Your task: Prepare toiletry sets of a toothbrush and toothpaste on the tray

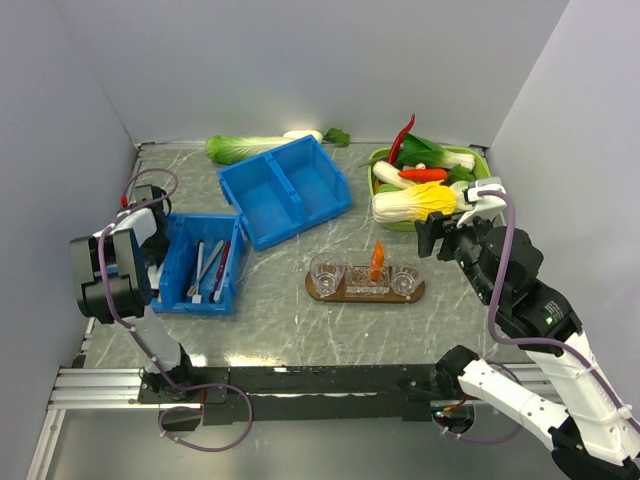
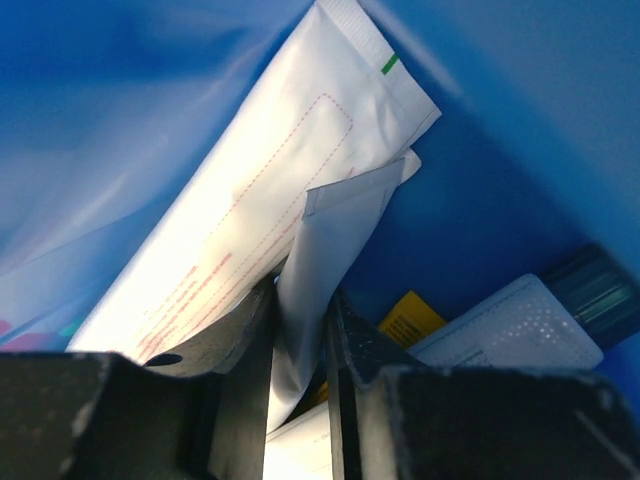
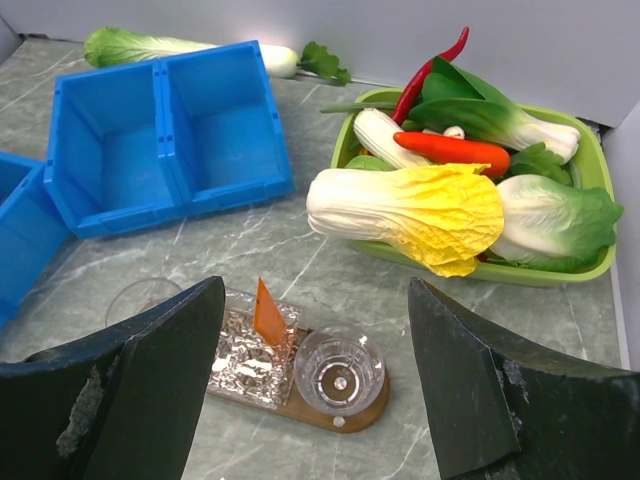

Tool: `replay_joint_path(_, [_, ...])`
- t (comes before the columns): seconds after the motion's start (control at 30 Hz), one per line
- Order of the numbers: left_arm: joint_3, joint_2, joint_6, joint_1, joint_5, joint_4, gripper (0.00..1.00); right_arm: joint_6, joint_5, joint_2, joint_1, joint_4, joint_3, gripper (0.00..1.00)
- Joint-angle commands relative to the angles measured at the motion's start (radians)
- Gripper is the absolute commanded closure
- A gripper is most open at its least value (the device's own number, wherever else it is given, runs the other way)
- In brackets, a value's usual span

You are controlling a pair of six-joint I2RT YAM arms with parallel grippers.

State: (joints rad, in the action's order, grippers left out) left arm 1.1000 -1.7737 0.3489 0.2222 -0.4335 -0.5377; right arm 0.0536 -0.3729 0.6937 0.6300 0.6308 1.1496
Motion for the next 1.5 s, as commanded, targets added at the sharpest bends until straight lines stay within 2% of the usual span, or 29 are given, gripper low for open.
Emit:
replay_joint_path(0.0, [-0.026,0.094,0.018,-0.027,-0.031,-0.038,0.88,-0.012,-0.02,-0.016,-0.003,-0.013,-0.01,0.19])
replay_joint_path(0.57, [-0.069,0.433,0.045,-0.035,-0.125,0.028,0.9,0.022,0.005,-0.011,-0.004,0.018,-0.034,0.19])
replay_joint_path(0.67, [-0.055,0.526,0.038,-0.06,-0.126,0.05,0.89,0.032,0.051,-0.003,-0.004,0.05,-0.01,0.19])
replay_joint_path(0.83, [0.0,0.717,-0.03,-0.19,-0.146,0.109,0.88,0.055,0.135,0.007,-0.003,0.09,0.028,0.19])
replay_joint_path(0.9, [0.053,0.77,-0.06,-0.254,-0.087,0.117,0.88,0.063,0.17,0.018,-0.003,0.109,0.048,0.19])
replay_joint_path(1.03, [0.168,0.774,-0.096,-0.368,0.036,0.105,0.87,0.072,0.238,0.052,-0.003,0.141,0.107,0.19])
replay_joint_path(1.17, [0.228,0.714,-0.12,-0.506,0.316,0.168,0.87,0.084,0.336,0.087,-0.003,0.129,0.148,0.2])
replay_joint_path(1.2, [0.218,0.702,-0.125,-0.529,0.46,0.192,0.87,0.086,0.362,0.092,-0.003,0.124,0.153,0.2])
replay_joint_path(1.27, [0.202,0.665,-0.143,-0.587,0.626,0.249,0.87,0.1,0.393,0.104,-0.003,0.11,0.163,0.2])
replay_joint_path(1.3, [0.181,0.655,-0.145,-0.607,0.765,0.271,0.87,0.104,0.42,0.105,-0.001,0.104,0.164,0.2])
replay_joint_path(1.4, [0.105,0.64,-0.116,-0.658,0.996,0.384,0.86,0.129,0.472,0.107,-0.001,0.063,0.154,0.22])
replay_joint_path(1.47, [0.063,0.642,-0.072,-0.676,1.082,0.436,0.86,0.155,0.5,0.105,-0.001,0.018,0.133,0.23])
